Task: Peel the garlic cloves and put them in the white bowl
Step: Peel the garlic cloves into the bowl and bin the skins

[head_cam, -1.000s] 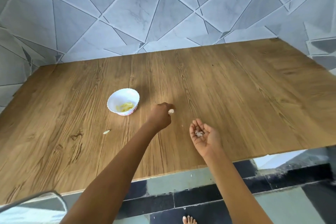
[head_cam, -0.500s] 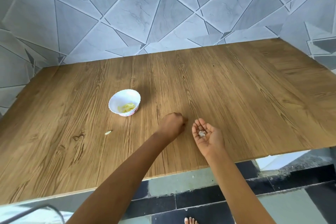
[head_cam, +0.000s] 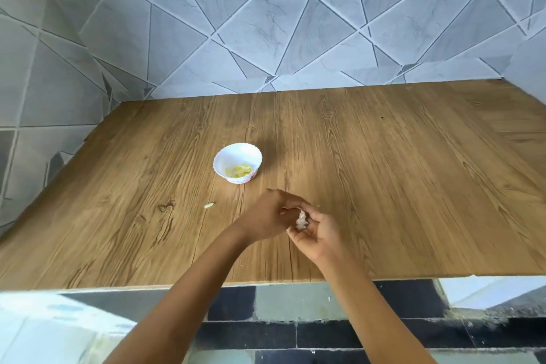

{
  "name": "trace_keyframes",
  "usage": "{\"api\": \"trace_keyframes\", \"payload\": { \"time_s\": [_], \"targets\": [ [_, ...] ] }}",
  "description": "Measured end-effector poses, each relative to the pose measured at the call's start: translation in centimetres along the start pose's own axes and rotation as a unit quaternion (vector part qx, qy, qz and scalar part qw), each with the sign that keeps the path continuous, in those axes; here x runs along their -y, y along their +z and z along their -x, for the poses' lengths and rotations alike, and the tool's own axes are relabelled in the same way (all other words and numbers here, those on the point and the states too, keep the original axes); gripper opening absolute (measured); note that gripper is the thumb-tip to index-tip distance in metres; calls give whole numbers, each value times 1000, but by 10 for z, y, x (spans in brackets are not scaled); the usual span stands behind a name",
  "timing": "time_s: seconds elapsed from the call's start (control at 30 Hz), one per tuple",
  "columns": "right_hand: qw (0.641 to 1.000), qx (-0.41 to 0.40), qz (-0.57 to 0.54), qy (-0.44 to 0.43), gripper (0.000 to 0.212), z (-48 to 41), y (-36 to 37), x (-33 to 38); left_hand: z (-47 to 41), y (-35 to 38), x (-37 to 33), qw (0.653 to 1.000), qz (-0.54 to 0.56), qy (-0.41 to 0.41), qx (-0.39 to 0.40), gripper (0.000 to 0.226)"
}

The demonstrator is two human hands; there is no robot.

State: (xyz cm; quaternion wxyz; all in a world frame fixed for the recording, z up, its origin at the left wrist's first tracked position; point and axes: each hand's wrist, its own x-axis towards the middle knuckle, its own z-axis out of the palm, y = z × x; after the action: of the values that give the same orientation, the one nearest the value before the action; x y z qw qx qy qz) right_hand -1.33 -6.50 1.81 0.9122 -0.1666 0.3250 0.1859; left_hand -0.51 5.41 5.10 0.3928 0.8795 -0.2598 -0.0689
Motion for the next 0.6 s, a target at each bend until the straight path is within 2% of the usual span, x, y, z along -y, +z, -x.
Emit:
{"api": "trace_keyframes", "payload": {
  "time_s": [0.1,0.13,0.2,0.3,0.4,0.5,0.6],
  "targets": [
    [997,9,-63,32,24,0,2,-8,14,-22,21,991,-23,-77,-104,34],
    [997,12,-76,31,26,1,3,-8,19,-29,31,986,-49,-112,-116,35],
    [997,9,-66,32,27,0,4,-10,32,-37,51,974,-100,-172,-112,35],
    [999,-1,-23,30,27,-3,3,-11,39,-33,70,961,-159,-198,-108,36],
    [999,-13,6,29,26,-5,3,-13,41,-19,76,962,-202,-169,-70,44],
    [1000,-11,2,27,26,-4,4,-14,50,-9,77,966,-235,-99,-31,58],
    [999,-11,6,30,27,-6,6,-18,73,-4,70,971,-234,-44,-11,56]
  ]
}}
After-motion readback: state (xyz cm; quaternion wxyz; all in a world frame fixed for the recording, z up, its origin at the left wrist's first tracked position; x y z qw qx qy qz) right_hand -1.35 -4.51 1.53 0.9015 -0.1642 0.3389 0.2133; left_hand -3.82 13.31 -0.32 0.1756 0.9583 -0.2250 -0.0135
